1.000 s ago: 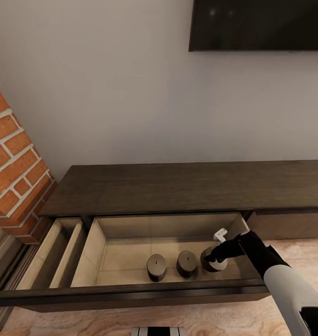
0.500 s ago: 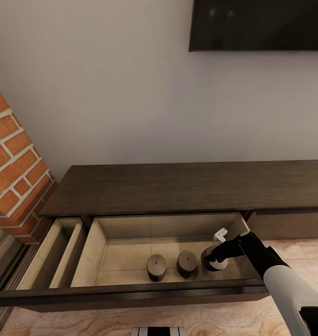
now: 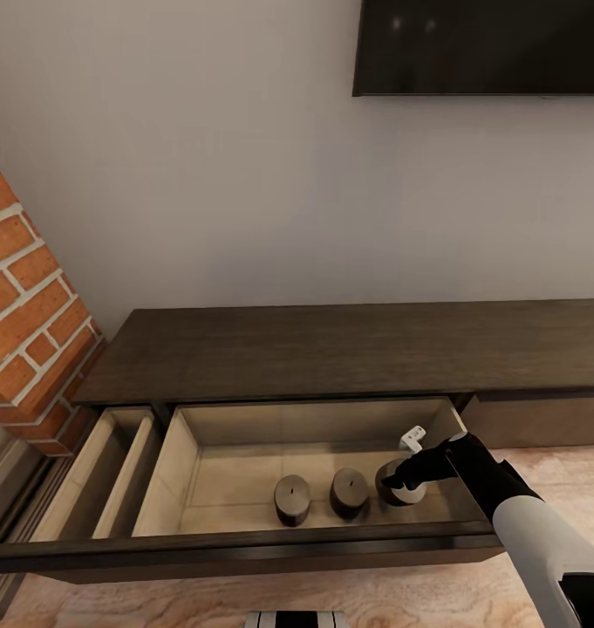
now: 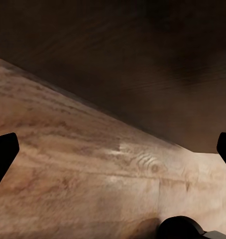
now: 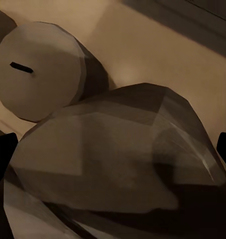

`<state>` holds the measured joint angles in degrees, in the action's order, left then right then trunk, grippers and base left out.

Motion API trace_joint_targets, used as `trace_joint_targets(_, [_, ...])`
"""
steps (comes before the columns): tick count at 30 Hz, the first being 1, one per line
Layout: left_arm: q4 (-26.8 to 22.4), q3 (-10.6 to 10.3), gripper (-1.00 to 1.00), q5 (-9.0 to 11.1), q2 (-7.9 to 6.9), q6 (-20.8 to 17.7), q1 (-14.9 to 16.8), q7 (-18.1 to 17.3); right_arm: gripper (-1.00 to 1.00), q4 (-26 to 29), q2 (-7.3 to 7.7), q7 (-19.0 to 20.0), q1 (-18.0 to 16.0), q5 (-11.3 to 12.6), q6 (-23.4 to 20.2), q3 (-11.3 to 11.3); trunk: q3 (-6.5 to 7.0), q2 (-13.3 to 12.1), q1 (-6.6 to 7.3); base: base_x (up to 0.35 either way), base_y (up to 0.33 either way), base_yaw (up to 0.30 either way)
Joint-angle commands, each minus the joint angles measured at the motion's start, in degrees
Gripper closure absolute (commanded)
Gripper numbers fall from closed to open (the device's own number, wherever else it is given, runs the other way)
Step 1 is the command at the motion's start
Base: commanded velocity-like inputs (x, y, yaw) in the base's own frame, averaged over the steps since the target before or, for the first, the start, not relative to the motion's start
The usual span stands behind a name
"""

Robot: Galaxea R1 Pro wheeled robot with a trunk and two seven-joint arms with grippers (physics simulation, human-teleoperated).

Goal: Place each of the two pumpkins and all three candles from the living room inside a cabinet in the living room (use any cabinet), then make sure every cabinet is closed, and position the cauldron so it is next to a table in the living room.

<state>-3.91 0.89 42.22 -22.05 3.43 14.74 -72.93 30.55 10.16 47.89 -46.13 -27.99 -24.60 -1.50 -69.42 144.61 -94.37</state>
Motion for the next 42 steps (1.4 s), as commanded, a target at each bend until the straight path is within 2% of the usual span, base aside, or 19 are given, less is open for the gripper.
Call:
trace_joint_targets(1, [0.0,0.1,-1.00,-0.1,-0.01,0.4,0.0,-0.1,1.00,0.1,0.03,0.2,0.0,0.0,-0.4,-0.1,-0.05,0.0,0.01,0.000,0.000,0.000])
trace_joint_targets(12, [0.0,0.1,-1.00,-0.1,-0.01,0.4,0.0,-0.2,1.00,0.1,0.04,0.4,0.0,-0.2,-0.4,-0.1,-0.05,0.0,0.01,0.000,0.000,0.000])
trace_joint_targets(13, [0.0,0.1,-1.00,-0.1,-0.01,0.4,0.0,-0.2,-1.00,0.1,0.04,0.5,0.0,-0.2,-0.4,-0.1,-0.05,0.0,0.01,0.000,0.000,0.000])
trace_joint_targets(35, [0.0,0.1,-1.00,-0.1,-0.01,0.4,0.0,-0.1,-1.00,0.2,0.27,1.5,0.0,0.0,-0.4,0.4,-0.05,0.0,0.01,0.000,0.000,0.000])
trace_joint_targets(37, [0.0,0.1,-1.00,-0.1,-0.01,0.4,0.0,-0.1,-1.00,0.4,0.39,2.9,0.0,0.1,-0.5,0.4,-0.05,0.0,0.01,0.000,0.000,0.000])
trace_joint_targets(42, [0.0,0.1,-1.00,-0.1,-0.01,0.4,0.0,-0.1,-1.00,0.8,0.89,12.0,0.0,0.0,-1.0,0.5,-0.05,0.0,0.01,0.000,0.000,0.000])
